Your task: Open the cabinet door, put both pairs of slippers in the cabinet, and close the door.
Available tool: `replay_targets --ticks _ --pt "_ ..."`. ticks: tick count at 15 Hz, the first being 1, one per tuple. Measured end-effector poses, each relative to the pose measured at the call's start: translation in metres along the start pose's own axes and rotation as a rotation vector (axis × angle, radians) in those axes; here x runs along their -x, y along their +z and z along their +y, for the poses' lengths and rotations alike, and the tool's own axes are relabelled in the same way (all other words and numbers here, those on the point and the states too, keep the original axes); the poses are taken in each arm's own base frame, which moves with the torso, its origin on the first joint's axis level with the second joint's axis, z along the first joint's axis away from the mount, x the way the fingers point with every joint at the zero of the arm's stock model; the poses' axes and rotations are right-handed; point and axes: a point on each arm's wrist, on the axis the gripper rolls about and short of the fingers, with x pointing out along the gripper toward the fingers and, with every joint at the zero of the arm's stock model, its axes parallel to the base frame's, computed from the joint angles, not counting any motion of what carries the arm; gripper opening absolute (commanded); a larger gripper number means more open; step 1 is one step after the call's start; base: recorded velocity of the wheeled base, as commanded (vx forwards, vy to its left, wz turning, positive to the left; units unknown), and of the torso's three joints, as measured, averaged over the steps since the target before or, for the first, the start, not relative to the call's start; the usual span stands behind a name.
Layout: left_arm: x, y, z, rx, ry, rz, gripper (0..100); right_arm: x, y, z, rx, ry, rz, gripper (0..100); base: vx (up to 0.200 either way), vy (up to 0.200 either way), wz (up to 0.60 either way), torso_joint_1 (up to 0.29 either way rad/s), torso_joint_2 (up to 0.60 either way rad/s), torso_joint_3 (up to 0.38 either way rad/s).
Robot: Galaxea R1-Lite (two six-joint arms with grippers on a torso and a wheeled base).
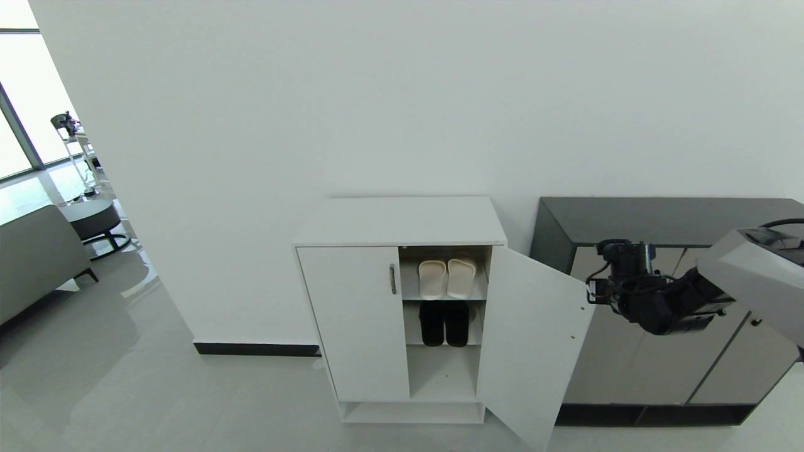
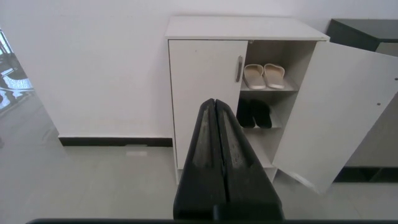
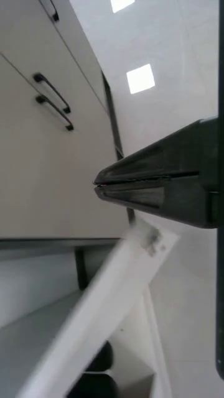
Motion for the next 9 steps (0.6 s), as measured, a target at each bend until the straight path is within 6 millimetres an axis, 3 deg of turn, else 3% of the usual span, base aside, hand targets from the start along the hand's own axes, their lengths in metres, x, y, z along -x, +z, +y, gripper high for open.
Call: replay_targets --ticks 4,9 --pt "0.000 0.000 0.000 0.000 0.000 0.000 0 0.033 -0.015 0.026 0.043 0.129 0.050 0 0.000 0.000 0.00 0.000 0.00 0.000" --pt "0.000 0.000 0.000 0.000 0.000 0.000 0 0.109 -0.008 0.043 0.097 0.319 0.044 0 0.000 0.000 0.00 0.000 0.00 0.000"
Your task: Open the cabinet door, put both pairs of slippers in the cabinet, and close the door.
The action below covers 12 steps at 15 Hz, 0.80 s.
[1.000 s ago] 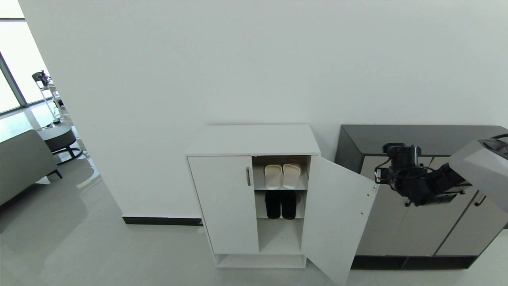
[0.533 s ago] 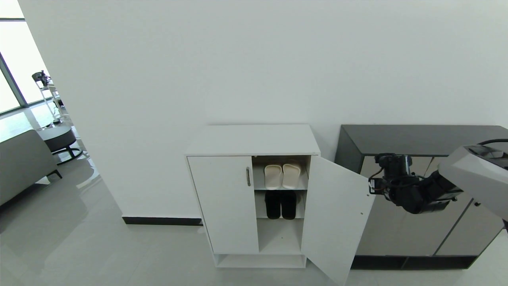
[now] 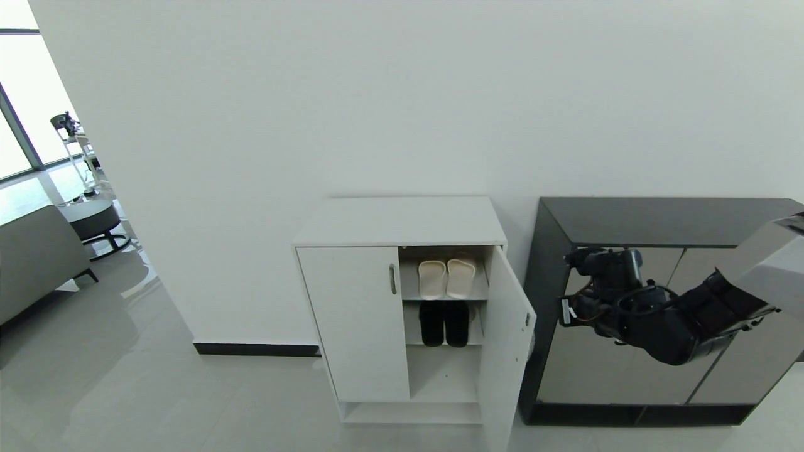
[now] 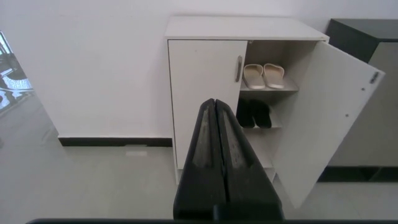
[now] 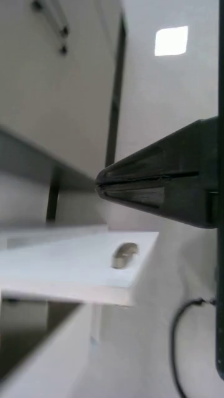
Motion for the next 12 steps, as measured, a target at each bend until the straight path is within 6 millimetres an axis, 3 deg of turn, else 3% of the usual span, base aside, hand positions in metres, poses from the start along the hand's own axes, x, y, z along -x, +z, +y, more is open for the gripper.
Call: replay_targets --ticks 3,12 --pt "0.000 0.000 0.000 0.000 0.000 0.000 0 0.016 0.005 0.005 0.007 0.023 -0.020 0 0.000 0.000 0.00 0.000 0.00 0.000" --pt "0.000 0.000 0.000 0.000 0.000 0.000 0 0.022 0.005 0.010 0.013 0.036 -0.045 0 0.000 0.000 0.00 0.000 0.00 0.000"
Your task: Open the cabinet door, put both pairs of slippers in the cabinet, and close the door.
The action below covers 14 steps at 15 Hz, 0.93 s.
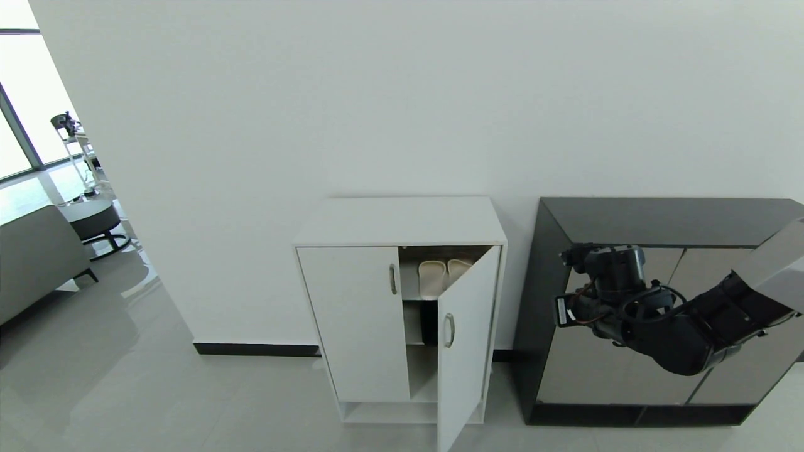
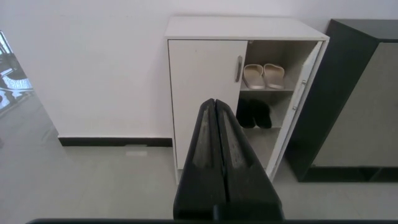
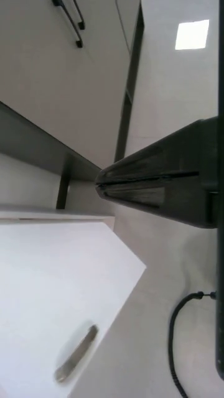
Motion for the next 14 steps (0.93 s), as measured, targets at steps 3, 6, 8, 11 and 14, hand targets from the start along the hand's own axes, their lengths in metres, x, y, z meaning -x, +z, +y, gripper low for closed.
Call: replay_targets --ticks 3,6,8,11,14 --pt "0.000 0.000 0.000 0.000 0.000 0.000 0 0.001 -0.002 0.003 0.005 0.008 0.004 0 0.000 0.000 0.00 0.000 0.00 0.000" --pt "0.000 0.000 0.000 0.000 0.000 0.000 0 0.003 -0.006 0.011 0.015 0.032 0.012 0 0.000 0.000 0.00 0.000 0.00 0.000" --pt "0.000 0.000 0.000 -0.001 0.001 0.000 0 0.003 -0.008 0.021 0.016 0.056 -0.022 0 0.000 0.000 0.00 0.000 0.00 0.000" --pt "0.000 0.000 0.000 0.000 0.001 0.000 0 0.000 -0.015 0.031 0.020 0.076 -0.043 0 0.000 0.000 0.00 0.000 0.00 0.000" --pt "0.000 0.000 0.000 0.004 0.004 0.000 0 -0.003 -0.017 0.041 0.002 0.103 -0.128 0 0.133 0.000 0.00 0.005 0.00 0.002"
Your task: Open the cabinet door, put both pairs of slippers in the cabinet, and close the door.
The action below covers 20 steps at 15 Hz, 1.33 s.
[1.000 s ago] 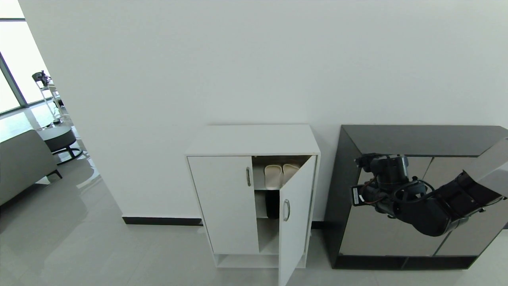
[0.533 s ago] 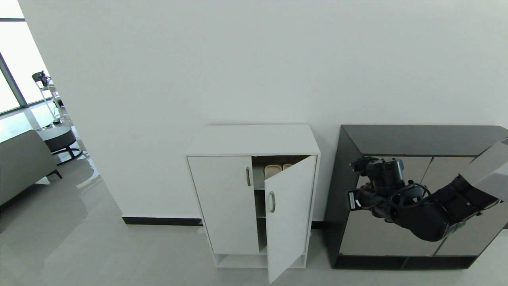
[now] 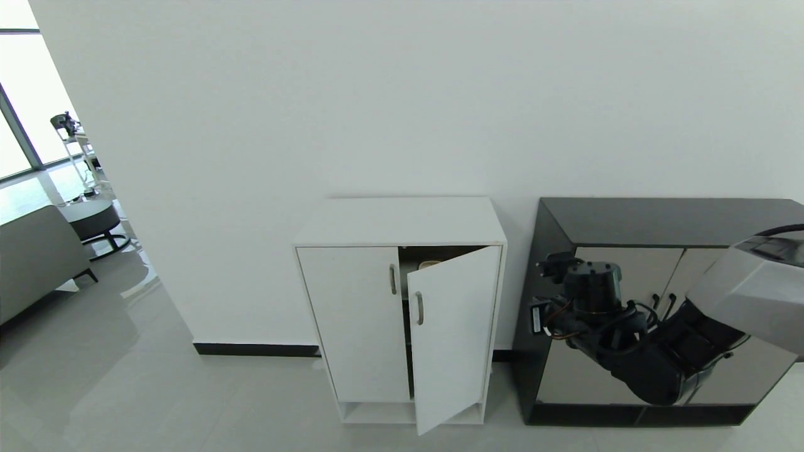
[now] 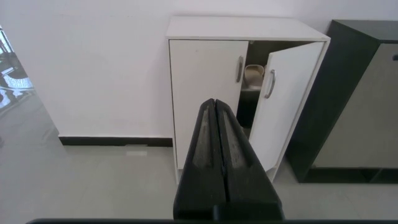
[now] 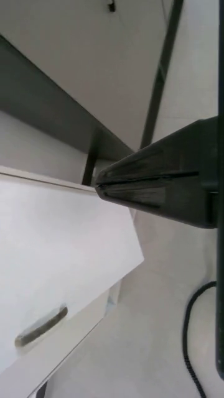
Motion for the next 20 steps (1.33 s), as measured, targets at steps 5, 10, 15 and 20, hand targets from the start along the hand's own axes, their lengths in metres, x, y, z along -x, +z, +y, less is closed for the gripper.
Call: replay_targets --ticks 5,10,15,20 --pt "0.000 0.000 0.000 0.000 0.002 0.000 0 -0.005 -0.022 0.015 0.031 0.027 0.049 0 0.200 0.000 0.00 0.000 0.00 0.000" --pt "0.000 0.000 0.000 0.001 0.002 0.000 0 -0.005 -0.033 0.026 0.050 0.052 0.074 0 0.200 0.000 0.00 0.003 0.01 0.002" --pt "0.000 0.000 0.000 0.001 0.002 0.000 0 -0.007 -0.042 0.040 0.059 0.083 0.062 0 0.000 0.000 0.00 0.000 0.00 0.000" --pt "0.000 0.000 0.000 0.000 0.002 0.000 0 -0.012 -0.048 0.048 0.025 0.098 0.066 0 0.000 0.000 0.00 0.000 0.00 0.000"
